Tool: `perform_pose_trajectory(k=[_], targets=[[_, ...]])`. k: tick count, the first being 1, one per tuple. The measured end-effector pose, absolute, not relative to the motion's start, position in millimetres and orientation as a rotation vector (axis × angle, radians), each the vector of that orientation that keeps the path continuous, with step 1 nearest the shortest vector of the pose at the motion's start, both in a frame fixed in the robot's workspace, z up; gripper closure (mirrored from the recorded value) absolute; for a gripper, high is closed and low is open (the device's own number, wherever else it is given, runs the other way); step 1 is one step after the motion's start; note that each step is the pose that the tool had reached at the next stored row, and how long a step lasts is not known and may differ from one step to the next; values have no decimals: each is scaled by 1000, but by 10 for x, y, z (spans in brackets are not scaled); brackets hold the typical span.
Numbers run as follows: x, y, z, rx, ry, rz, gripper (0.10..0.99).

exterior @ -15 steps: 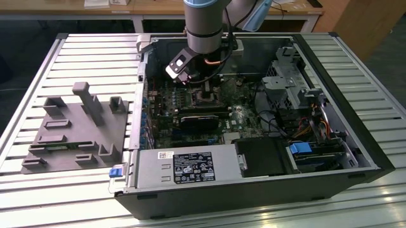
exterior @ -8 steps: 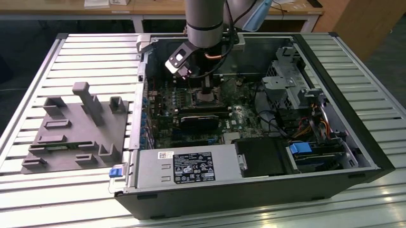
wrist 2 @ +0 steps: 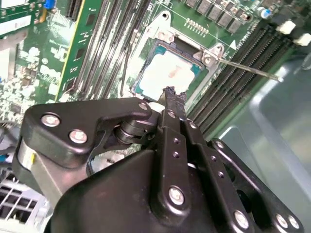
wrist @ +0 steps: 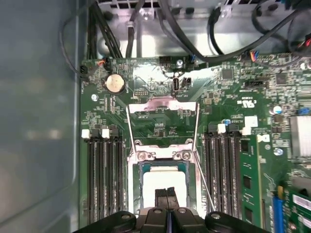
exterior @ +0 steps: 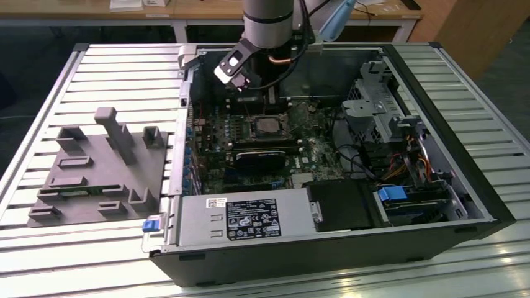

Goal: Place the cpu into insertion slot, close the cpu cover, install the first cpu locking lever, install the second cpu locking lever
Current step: 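Place the cpu into insertion slot, then close the cpu cover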

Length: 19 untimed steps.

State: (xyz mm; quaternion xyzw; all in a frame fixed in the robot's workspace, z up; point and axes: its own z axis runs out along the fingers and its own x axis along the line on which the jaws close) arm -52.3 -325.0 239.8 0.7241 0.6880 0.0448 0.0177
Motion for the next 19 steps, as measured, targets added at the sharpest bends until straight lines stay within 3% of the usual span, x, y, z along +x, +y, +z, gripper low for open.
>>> perform_pose_trajectory(k=[19], targets=[[-523, -3250, 2499, 2249, 2137, 141, 984]])
